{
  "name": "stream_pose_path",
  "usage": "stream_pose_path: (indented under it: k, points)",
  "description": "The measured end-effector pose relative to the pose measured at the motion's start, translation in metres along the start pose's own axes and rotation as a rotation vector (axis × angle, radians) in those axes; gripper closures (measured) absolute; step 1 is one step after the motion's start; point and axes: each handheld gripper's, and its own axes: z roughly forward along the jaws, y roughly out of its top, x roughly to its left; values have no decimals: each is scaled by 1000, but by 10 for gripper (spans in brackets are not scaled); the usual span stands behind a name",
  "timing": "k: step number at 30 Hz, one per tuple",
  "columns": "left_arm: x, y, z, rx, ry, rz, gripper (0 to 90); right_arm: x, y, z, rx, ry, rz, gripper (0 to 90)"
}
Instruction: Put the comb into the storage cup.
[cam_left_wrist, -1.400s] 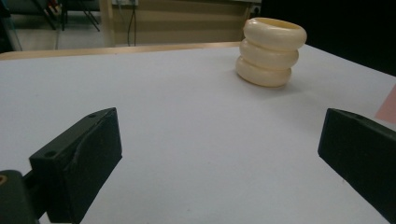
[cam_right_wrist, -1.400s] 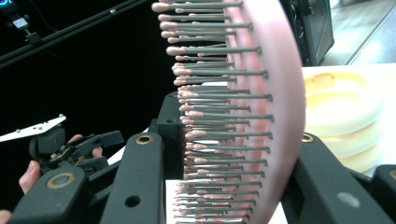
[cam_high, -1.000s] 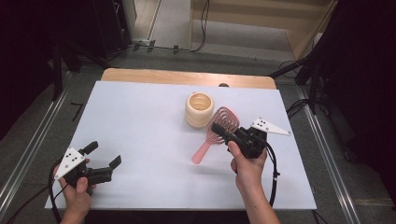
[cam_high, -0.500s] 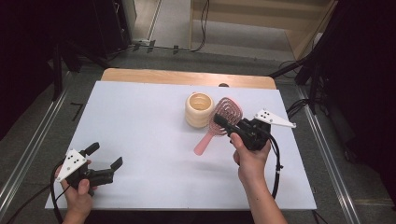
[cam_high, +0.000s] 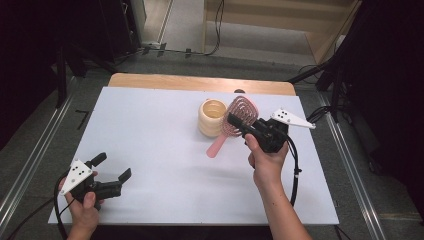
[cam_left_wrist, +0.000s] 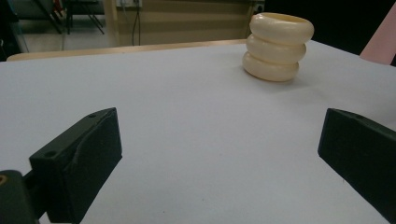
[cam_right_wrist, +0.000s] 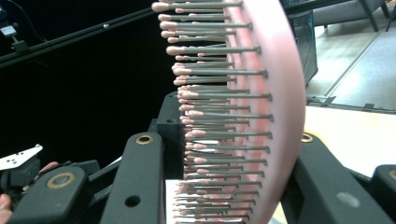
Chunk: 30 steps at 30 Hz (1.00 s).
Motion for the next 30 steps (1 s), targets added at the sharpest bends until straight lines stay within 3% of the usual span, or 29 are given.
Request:
stream_pose_path:
  k: [14,30]
  points:
    - [-1,0,0,-1,3,6,0,-7,12,11,-13,-7,-47,622]
    - [-1,0,0,-1,6,5,0,-15,30,18,-45,-11,-54,623]
